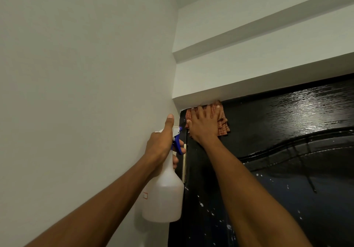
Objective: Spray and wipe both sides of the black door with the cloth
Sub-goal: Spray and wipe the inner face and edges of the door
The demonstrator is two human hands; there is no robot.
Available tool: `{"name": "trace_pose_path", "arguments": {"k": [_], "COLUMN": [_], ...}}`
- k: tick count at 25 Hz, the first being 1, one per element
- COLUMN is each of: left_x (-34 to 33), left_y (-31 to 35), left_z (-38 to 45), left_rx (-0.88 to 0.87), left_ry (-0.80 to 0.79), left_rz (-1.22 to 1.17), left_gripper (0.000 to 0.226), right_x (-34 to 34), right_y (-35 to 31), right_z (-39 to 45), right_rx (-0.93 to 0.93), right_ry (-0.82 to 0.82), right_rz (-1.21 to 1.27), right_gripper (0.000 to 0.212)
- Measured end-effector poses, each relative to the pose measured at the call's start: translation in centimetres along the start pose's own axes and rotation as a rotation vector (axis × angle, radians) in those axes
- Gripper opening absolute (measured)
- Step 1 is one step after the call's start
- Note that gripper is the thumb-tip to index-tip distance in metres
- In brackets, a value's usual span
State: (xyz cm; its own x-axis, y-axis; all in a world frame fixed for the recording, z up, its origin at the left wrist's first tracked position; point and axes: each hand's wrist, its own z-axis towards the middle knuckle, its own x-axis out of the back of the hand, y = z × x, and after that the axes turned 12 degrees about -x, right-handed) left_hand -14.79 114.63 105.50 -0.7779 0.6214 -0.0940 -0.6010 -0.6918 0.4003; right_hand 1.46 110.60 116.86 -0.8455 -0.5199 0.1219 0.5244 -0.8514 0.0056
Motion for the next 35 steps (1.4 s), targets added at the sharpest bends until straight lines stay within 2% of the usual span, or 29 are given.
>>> {"name": "trace_pose_path", "arguments": {"k": [4,9,11,14,17,19,21,26,30,32,35], "left_x": [-0.6,-2.3,-3.4,-4.5,-4.7,-4.4,-3.7,-2.7,-2.5,-2.6,-2.7], "left_y": [-0.1,0.9,1.3,1.6,1.3,1.0,0.8,0.4,-0.5,-0.9,-1.4], "left_z": [-0.1,0.2,-0.3,-0.8,-1.5,-1.9,-1.9,-2.0,-2.6,-2.8,-3.1], "left_rx": [-0.013,-0.034,-0.012,0.011,0.034,0.041,0.04,0.021,0.06,0.066,0.074], "left_ry": [-0.017,-0.011,-0.012,-0.016,-0.057,-0.077,-0.084,-0.057,-0.072,-0.066,-0.075], "left_rz": [-0.002,0.022,-0.02,-0.061,-0.084,-0.089,-0.095,-0.074,-0.077,-0.088,-0.116], "left_gripper": [0.083,0.082,0.077,0.071,0.078,0.08,0.083,0.079,0.08,0.078,0.081], "right_x": [-0.6,1.2,2.1,3.7,4.3,4.1,3.8,1.9,1.5,1.5,2.6], "right_y": [-1.4,4.9,8.4,13.6,16.9,16.7,14.5,5.8,6.9,9.1,13.8], "right_z": [1.2,1.0,0.8,0.8,0.3,0.0,-0.2,0.1,-0.3,-1.2,-2.6], "right_rx": [0.159,0.437,0.307,-0.061,-0.212,-0.3,-0.31,0.072,0.136,0.054,-0.232], "right_ry": [-0.076,-0.131,-0.063,0.144,0.268,0.267,0.242,0.059,-0.007,0.035,0.145], "right_rz": [-0.049,-0.083,-0.05,0.055,-0.013,-0.026,0.019,0.06,0.004,0.008,0.053], "right_gripper": [0.072,0.058,0.056,0.049,0.045,0.043,0.042,0.049,0.056,0.06,0.063]}}
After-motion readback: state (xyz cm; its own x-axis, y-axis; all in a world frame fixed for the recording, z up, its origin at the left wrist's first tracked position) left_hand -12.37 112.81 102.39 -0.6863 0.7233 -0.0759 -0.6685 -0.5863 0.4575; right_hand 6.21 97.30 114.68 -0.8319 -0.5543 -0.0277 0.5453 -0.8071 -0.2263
